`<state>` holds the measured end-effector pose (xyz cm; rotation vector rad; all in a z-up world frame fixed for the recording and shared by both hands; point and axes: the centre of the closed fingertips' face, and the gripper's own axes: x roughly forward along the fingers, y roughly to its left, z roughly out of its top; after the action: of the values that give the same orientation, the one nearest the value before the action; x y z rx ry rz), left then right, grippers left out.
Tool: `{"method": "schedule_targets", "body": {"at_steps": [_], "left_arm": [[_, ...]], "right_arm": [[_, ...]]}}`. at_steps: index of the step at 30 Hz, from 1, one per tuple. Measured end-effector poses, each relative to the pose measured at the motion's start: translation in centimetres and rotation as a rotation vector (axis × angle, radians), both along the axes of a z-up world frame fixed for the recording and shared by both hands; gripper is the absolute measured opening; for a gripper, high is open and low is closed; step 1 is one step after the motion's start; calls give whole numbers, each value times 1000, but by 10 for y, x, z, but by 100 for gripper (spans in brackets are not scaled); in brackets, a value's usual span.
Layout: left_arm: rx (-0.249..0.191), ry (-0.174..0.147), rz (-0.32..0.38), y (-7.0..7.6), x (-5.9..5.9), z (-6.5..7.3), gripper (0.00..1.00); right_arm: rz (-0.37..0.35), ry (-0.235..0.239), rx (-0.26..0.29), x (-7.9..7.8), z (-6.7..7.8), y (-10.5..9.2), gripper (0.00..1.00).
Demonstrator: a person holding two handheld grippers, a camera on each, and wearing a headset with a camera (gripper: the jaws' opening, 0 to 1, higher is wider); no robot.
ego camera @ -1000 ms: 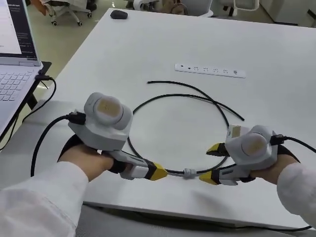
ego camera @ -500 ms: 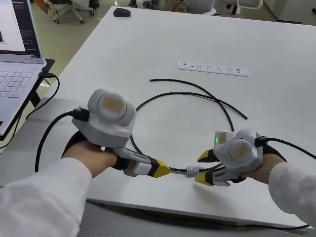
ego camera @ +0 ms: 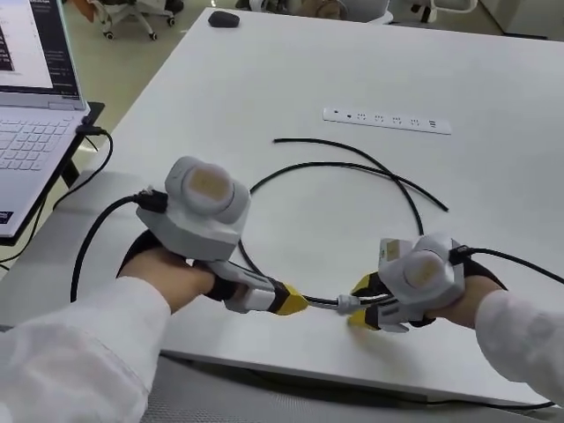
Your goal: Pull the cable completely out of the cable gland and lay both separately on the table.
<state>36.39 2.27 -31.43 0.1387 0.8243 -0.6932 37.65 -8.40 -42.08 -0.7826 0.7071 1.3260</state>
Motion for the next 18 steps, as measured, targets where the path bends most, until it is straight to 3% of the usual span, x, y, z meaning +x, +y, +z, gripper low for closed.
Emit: {"method": "schedule_targets", "body": {"at_steps": [3,10,14,18], "left_arm": [[0,0,3,1,0,0,86],[4,-1,-3,1,0,0,85],[-7,-12,-5,-1,1,1,84],[-11,-26,-18,-3,1,2,81]], "right_arm": [[-1,-6,9,3,-1,4,14],[-19,6,17,6,-2,4,13],[-37,10,-6,6,-1,3,13],[-82,33,0,6,12,3,13]]}}
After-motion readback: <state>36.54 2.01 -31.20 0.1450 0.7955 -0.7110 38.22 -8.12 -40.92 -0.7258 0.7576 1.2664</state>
